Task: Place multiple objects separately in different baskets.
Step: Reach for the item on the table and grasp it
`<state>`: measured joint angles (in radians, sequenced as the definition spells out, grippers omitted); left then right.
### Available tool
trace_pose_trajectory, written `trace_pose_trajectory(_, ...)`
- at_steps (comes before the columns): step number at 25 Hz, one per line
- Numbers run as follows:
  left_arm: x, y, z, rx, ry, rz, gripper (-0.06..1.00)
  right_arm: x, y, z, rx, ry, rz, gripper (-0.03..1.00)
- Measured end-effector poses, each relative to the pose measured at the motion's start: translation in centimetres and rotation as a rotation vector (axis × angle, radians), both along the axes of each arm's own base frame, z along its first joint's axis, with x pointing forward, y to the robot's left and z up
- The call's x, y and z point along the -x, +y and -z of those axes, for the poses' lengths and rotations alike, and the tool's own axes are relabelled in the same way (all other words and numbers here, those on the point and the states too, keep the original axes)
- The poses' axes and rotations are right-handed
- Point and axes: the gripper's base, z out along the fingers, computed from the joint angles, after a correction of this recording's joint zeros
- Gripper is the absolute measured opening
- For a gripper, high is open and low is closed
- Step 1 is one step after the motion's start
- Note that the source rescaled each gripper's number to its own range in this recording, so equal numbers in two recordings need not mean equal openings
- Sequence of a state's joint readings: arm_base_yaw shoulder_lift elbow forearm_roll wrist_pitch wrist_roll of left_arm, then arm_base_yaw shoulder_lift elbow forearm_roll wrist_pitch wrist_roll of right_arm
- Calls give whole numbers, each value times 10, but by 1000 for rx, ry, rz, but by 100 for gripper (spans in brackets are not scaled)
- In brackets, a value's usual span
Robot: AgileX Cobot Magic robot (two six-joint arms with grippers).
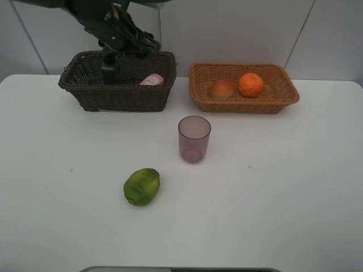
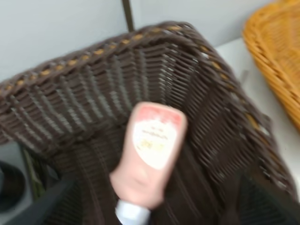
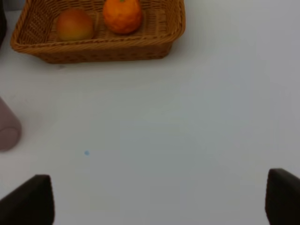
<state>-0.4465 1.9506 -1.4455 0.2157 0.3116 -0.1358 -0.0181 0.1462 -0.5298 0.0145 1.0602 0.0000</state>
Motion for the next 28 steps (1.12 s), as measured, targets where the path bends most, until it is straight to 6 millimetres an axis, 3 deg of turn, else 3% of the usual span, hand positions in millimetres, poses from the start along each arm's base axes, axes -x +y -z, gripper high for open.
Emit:
trace_pose_trajectory(7, 36, -24, -14, -32, 152, 27, 86, 0, 0, 0, 0, 0, 0, 100)
trace_pose_trajectory(15, 77, -51, -8, -67, 387, 55, 86, 0, 0, 0, 0, 0, 0, 100)
trace_pose_trajectory(28, 100, -66, -2, -82, 516, 1, 86, 0, 0, 0, 0, 0, 0, 100)
